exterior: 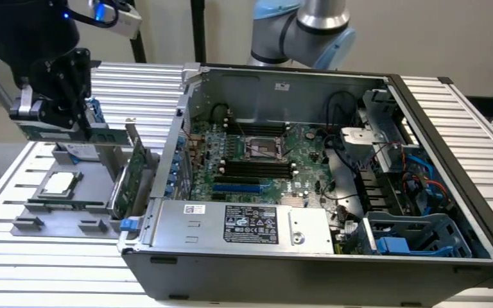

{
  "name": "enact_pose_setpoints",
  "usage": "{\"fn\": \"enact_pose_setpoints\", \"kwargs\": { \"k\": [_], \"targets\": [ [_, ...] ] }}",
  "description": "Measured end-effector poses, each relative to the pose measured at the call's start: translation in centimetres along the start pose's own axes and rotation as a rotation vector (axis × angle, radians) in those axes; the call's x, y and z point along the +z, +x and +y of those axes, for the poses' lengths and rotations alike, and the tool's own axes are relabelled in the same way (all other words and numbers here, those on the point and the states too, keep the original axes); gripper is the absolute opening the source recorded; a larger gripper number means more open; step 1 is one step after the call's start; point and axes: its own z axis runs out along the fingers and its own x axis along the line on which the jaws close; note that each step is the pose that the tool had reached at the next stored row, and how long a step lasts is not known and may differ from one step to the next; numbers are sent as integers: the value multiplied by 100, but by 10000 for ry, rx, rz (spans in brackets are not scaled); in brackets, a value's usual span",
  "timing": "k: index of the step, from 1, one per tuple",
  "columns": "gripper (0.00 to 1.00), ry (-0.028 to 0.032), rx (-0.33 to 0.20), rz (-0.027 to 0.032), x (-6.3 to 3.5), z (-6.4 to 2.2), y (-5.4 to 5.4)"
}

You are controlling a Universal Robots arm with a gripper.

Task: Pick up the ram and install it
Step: 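Pick up the ram and move it above insertion slot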

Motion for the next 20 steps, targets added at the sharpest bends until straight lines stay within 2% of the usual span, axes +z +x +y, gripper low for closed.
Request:
{"fn": "enact_pose_setpoints", "kwargs": {
  "k": [20],
  "targets": [
    [0,-11,1,1,-36,-906,-119]
  ]
}}
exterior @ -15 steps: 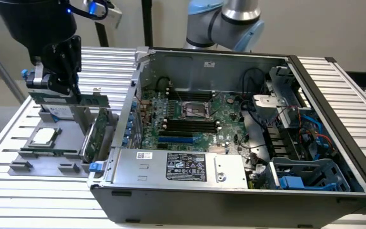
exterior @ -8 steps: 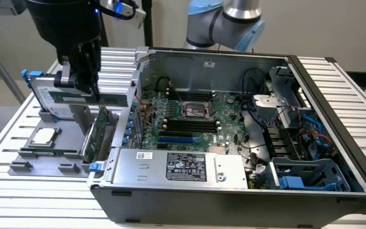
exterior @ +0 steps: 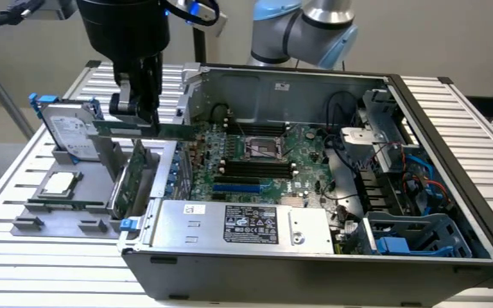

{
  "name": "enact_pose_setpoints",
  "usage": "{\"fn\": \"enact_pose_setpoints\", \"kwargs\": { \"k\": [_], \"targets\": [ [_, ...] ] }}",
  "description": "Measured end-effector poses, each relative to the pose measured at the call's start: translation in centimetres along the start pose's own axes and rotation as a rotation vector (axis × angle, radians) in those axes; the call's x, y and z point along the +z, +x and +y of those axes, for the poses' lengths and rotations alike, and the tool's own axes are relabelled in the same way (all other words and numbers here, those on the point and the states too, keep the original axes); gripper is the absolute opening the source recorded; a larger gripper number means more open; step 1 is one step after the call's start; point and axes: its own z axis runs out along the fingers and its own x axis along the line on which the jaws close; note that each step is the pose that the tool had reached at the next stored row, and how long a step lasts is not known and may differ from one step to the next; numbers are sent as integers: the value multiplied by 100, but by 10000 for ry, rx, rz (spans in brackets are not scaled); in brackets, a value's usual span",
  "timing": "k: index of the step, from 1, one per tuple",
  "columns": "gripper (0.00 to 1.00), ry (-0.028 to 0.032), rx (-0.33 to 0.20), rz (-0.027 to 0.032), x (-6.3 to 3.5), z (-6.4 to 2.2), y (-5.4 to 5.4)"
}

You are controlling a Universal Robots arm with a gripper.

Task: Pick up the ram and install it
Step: 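Pick up the ram and move it above insertion slot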

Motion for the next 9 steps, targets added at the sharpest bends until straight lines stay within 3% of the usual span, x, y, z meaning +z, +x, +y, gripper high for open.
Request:
{"fn": "enact_pose_setpoints", "kwargs": {
  "k": [9],
  "targets": [
    [0,-64,2,-1,6,-407,-92]
  ]
}}
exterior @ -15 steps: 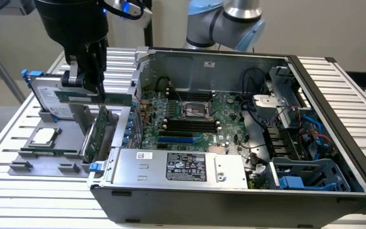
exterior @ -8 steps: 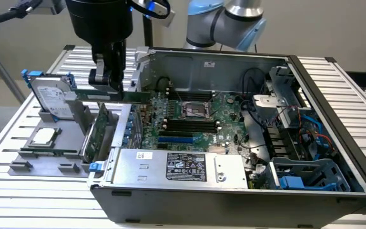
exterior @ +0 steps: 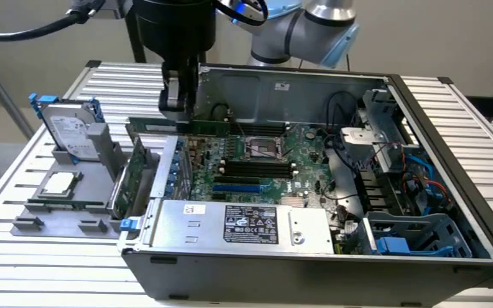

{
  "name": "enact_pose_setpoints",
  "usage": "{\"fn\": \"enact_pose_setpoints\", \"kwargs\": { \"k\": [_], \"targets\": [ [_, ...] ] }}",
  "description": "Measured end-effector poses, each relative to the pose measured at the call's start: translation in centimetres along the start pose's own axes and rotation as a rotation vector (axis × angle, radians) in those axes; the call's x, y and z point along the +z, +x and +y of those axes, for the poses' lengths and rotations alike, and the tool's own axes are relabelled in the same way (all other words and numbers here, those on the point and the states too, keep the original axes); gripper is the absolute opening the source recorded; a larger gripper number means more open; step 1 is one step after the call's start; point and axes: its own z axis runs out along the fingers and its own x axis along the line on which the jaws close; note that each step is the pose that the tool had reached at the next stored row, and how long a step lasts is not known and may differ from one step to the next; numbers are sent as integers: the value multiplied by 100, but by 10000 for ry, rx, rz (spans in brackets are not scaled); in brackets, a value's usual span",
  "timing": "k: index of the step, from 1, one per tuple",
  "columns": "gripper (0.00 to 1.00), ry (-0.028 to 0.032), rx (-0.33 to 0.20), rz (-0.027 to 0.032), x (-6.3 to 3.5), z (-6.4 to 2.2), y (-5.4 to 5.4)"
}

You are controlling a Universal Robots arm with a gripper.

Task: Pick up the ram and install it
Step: 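Pick up the ram and move it above insertion slot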

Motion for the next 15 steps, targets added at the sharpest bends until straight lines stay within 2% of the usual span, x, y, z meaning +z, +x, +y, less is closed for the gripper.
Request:
{"fn": "enact_pose_setpoints", "kwargs": {
  "k": [15],
  "targets": [
    [0,-181,6,1,102,-686,-152]
  ]
}}
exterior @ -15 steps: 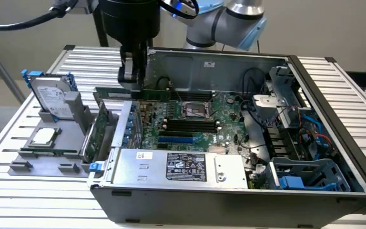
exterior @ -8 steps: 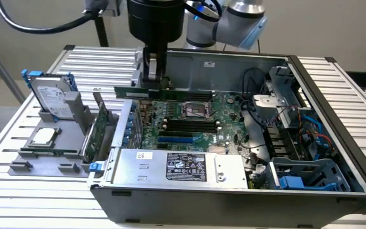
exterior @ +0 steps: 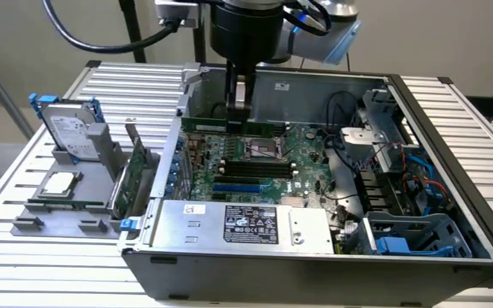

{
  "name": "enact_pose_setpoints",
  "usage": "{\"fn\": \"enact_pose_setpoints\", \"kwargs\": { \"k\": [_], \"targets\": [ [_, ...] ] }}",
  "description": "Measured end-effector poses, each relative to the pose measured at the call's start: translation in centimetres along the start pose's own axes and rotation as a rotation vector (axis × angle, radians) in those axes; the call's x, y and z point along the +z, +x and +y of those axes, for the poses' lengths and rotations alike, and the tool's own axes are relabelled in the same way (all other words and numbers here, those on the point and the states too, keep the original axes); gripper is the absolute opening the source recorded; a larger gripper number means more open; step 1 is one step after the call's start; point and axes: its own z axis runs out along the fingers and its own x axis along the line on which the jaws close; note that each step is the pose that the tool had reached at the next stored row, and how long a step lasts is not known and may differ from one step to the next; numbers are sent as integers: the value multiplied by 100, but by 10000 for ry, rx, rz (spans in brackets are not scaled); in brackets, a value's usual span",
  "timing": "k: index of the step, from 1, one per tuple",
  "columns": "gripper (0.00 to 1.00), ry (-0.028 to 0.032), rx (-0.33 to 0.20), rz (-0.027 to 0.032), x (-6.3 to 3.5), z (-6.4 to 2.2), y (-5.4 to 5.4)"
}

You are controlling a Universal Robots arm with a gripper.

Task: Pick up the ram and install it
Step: 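Pick up the ram and move it above insertion slot, then insert the ram into the slot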

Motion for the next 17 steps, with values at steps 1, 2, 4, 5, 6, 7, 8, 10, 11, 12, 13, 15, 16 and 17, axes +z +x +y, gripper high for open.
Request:
{"fn": "enact_pose_setpoints", "kwargs": {
  "k": [1,2,4,5,6,7,8,10,11,12,13,15,16,17],
  "targets": [
    [0,-7,0,1,8,-46,-12],
    [0,-11,0,0,17,-90,-25],
    [0,-15,0,0,42,-171,-66],
    [0,-14,0,-1,60,-201,-97],
    [0,-15,0,0,77,-226,-131],
    [0,-15,2,1,96,-244,-170],
    [0,-15,2,1,115,-258,-208],
    [0,-15,0,0,151,-287,-283],
    [0,-14,0,-1,170,-301,-321],
    [0,-15,0,0,188,-314,-359],
    [0,-14,0,-1,207,-328,-398],
    [0,-14,0,-1,244,-357,-474],
    [0,-15,0,0,262,-371,-512],
    [0,-15,1,1,280,-385,-550]
  ]
}}
